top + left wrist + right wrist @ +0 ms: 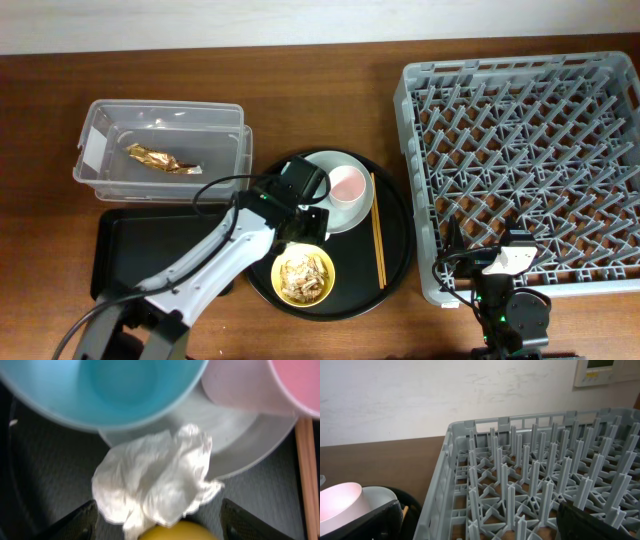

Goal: Sort waste into correct bins and load items into the dishwasher rack
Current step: 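Grasp the white crumpled tissue beside the plate with left gripper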

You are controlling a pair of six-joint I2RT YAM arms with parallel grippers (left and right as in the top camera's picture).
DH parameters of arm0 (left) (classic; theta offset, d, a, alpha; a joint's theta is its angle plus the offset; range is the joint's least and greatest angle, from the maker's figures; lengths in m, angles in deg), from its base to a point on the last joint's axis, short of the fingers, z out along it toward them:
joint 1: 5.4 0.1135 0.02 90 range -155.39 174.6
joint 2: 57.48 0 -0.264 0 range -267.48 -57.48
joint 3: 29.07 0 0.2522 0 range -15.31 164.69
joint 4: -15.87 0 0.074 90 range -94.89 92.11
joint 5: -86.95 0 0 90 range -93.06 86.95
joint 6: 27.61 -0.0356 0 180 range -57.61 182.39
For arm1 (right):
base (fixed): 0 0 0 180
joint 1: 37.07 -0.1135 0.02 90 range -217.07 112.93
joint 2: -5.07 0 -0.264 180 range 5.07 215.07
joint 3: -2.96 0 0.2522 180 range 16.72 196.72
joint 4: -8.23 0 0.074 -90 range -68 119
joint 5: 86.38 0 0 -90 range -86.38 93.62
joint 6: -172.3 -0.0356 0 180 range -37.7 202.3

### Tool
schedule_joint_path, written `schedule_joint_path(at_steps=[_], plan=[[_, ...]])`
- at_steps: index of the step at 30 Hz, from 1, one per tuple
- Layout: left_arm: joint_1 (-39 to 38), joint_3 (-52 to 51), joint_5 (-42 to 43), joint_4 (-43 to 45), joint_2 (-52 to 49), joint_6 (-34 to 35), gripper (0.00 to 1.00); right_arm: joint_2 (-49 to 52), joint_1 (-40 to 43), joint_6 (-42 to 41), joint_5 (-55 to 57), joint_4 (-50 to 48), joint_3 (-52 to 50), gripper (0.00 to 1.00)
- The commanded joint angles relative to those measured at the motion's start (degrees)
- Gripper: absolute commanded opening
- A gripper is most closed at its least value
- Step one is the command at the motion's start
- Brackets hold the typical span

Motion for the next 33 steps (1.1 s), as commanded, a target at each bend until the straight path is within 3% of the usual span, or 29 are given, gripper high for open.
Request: schedule_joint_path(at_steps=[1, 10, 14, 18, 21, 26, 33], plan=[[-0.3, -0.1, -1.6, 2.1, -3.4, 2.3, 0.77, -0.3, 0.4, 0.2, -0.1, 0.4, -0.3, 0.99], [-0.3, -0.1, -1.6, 3.2, -7.5, 2.3, 0.75, -0.3, 0.4, 0.2, -0.1, 0.4, -0.3, 0.99], [-0.3, -0.1, -1.6, 3.2, -7.4, 2.3, 0.59, -0.3, 0.4, 0.2, -0.1, 0.4, -0.3, 0.99], [-0.3, -0.1, -1.6, 3.2, -7.4, 2.3, 0.34, -0.3, 0.4, 0.2, -0.1, 0.4, -0.3, 0.99], [-0.3, 0.0, -1.6, 2.8, -7.2, 2.3, 0.1, -0.3, 0.4, 0.2, -0.1, 0.4, -0.3, 0.99], [-0.3, 1.2, -3.4, 1.2, -1.8, 2.3, 0.04, -0.3, 0.4, 0.2, -0.1, 0.4, -0.3, 0.99], [0.0, 5.5, -18.6, -7.4, 11.6, 1.6, 0.0, -0.3, 0.4, 0.2, -0.1, 0.4, -0.3, 0.99]])
